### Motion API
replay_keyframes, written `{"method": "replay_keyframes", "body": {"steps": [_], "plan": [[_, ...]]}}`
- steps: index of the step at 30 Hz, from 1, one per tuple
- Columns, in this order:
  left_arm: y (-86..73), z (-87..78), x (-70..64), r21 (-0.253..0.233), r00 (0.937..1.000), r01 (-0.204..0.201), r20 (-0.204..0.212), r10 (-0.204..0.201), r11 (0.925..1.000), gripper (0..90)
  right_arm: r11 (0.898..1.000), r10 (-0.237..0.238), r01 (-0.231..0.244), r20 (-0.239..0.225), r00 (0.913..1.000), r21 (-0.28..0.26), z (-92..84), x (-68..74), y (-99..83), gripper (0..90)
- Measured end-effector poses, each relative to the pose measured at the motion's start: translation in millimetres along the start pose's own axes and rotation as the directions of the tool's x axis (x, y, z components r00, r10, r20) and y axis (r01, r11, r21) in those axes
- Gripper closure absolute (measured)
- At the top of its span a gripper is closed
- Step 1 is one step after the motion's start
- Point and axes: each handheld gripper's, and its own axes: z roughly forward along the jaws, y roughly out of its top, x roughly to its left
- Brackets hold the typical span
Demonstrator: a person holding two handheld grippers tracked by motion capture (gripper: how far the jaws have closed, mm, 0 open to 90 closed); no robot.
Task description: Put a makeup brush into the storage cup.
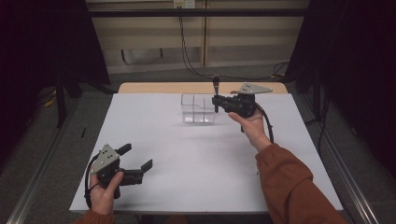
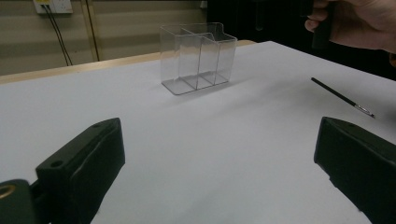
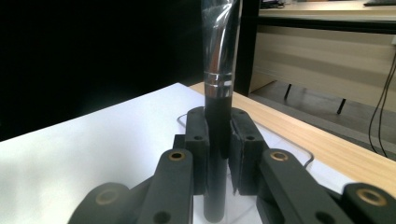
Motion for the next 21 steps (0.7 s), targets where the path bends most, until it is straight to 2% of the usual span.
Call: {"method": "replay_keyframes", "body": {"steps": [6, 13, 21], "plan": [[0.0, 0.3, 1.5, 0.001, 1.0000, -0.004, 0.009, 0.004, 1.0000, 1.8, 1.000, -0.014, 0.013, 0.028, 0.9995, 0.010, 11.9, -4.8, 5.5, 79.5], [0.3, 0.7, 0.8, -0.004, 0.9999, 0.001, 0.013, -0.001, 1.0000, 1.8, 1.000, -0.006, 0.005, 0.073, 0.9973, 0.019, 26.3, -10.4, 6.0, 79.5], [0.4, 1.5, 2.2, -0.003, 0.9997, -0.001, 0.024, 0.001, 1.0000, 1.8, 0.999, 0.010, -0.014, 0.103, 0.9946, 0.037, 40.1, -16.7, 3.3, 79.5]]}}
